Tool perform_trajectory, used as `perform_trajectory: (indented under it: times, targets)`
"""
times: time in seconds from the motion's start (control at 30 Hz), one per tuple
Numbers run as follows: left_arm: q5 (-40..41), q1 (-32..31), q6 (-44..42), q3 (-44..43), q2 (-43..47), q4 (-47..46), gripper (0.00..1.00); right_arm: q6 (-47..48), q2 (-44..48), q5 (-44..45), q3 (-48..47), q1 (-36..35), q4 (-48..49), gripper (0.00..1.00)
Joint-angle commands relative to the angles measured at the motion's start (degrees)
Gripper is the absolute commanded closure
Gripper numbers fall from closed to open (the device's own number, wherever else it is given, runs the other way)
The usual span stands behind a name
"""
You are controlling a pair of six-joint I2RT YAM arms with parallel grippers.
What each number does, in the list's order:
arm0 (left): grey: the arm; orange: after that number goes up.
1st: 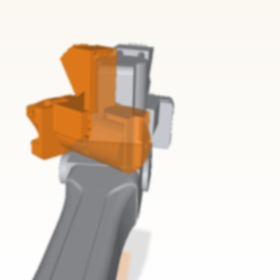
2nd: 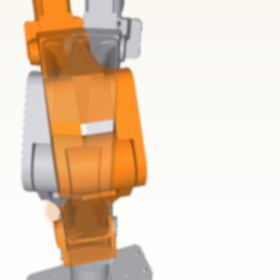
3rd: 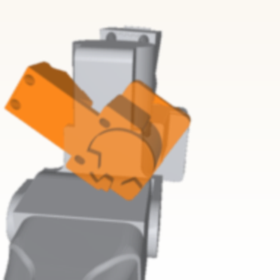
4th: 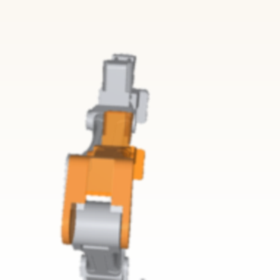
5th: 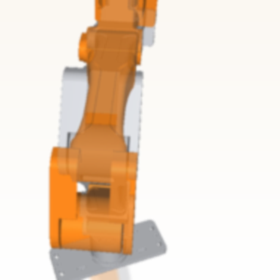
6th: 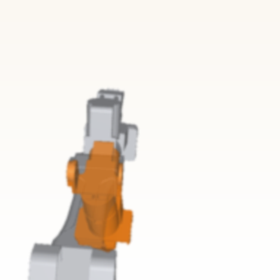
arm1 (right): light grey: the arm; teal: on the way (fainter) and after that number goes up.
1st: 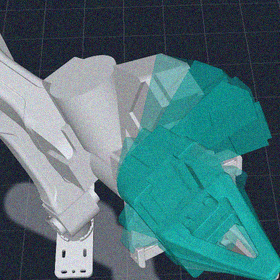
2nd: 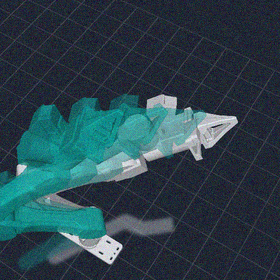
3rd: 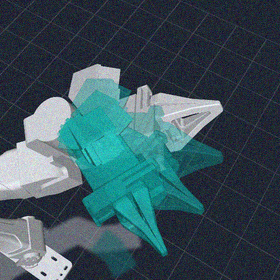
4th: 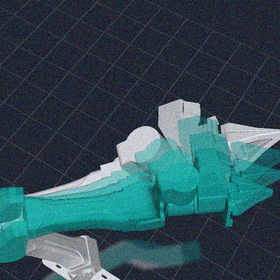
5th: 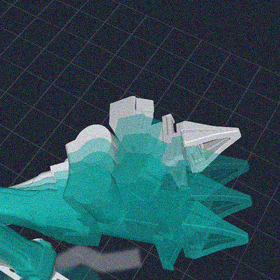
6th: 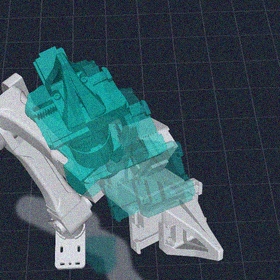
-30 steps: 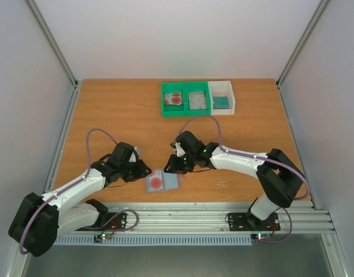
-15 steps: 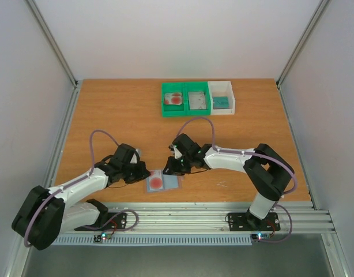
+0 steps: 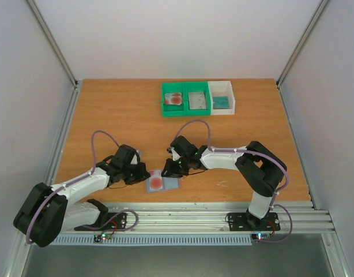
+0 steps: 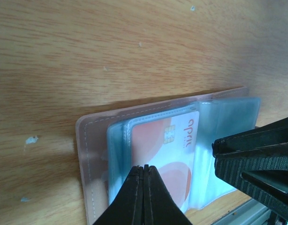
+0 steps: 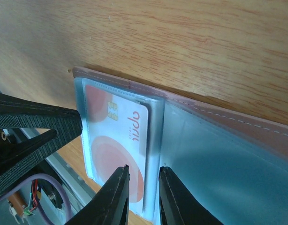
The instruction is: Take the credit cards out of the card holder
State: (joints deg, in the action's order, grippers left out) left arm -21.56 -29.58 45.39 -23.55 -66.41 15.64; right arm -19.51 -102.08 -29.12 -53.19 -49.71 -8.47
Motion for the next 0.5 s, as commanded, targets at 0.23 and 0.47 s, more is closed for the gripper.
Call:
perform_trajectory:
  times: [0.23, 0.47]
  targets:
    - [-1.0, 0.2, -0.9, 2.4, -1.3, -3.6, 1.00, -0.9, -3.0, -1.8, -1.0, -1.0, 3.1, 0.81]
    - [-1.5, 0.1, -0.9, 3.2, -2.2, -4.5, 1.00, -0.8, -3.6, -2.0, -1.0, -1.2, 4.0, 0.83]
